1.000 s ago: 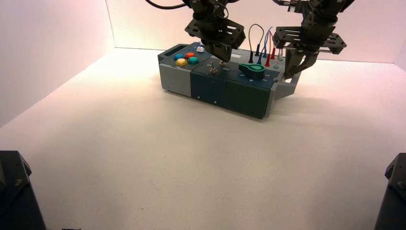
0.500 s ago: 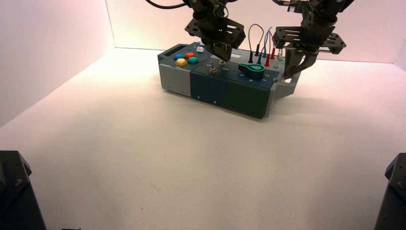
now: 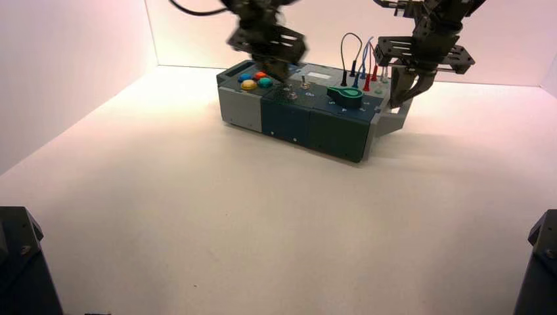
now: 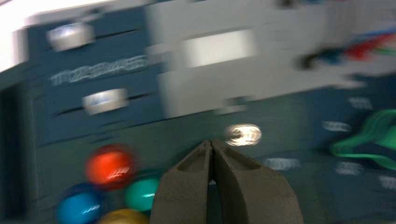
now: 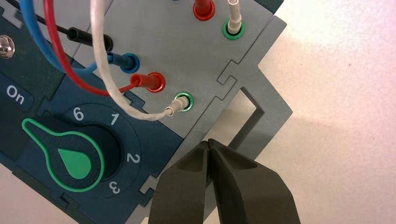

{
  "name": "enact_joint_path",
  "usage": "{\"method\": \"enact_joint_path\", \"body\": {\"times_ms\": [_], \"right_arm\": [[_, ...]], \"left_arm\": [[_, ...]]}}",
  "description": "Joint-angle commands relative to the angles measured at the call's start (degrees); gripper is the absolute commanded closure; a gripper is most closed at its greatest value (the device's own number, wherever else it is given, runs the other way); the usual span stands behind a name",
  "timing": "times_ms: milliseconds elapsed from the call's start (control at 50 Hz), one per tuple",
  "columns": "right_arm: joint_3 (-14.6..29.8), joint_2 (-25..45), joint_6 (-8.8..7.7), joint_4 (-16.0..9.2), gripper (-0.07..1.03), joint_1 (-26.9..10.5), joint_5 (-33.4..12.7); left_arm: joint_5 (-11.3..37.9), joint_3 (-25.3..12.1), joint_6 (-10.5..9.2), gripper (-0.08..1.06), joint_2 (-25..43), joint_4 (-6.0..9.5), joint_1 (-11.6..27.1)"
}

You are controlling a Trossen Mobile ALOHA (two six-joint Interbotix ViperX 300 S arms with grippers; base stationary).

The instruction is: Flip the top switch off with the left gripper.

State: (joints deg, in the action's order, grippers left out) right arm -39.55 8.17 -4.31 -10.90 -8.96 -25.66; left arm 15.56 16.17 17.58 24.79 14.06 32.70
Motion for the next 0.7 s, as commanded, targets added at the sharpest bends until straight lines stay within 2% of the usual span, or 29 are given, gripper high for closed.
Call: {"method": "enact_joint_path", "body": {"times_ms": [20, 380, 700], "right_arm": [[-0.09, 0.0, -0.18, 0.26, 0.99, 0.18, -0.26], [-0.35, -0.53, -0.18, 0.26, 0.98, 0.18, 0.18], [-0.26, -0.44, -0.18, 0.26, 0.99, 0.18, 0.18]], "left_arm": [[-0.62, -0.53, -0.09, 1.0, -2.81, -0.18, -0.26], [-0.44, -0.53, -0.09, 1.0, -3.6, -0.09, -0.18], [0.26, 0.7, -0.09, 1.0, -7.29, -0.09, 2.29]]}}
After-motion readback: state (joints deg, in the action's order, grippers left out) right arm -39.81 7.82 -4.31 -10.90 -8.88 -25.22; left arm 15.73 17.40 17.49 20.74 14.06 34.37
